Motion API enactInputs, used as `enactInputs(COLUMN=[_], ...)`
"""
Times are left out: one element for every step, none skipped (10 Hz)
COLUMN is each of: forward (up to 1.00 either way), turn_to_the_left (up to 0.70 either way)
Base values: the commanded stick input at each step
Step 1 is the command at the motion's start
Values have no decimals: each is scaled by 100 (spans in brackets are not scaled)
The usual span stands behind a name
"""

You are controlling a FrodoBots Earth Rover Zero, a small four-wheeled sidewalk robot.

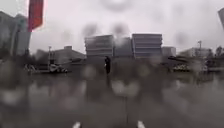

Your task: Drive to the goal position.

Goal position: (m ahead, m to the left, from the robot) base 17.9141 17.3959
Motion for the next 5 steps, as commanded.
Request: enactInputs(forward=[70,70,70,70,70], turn_to_the_left=[-11,-5,0,0,0])
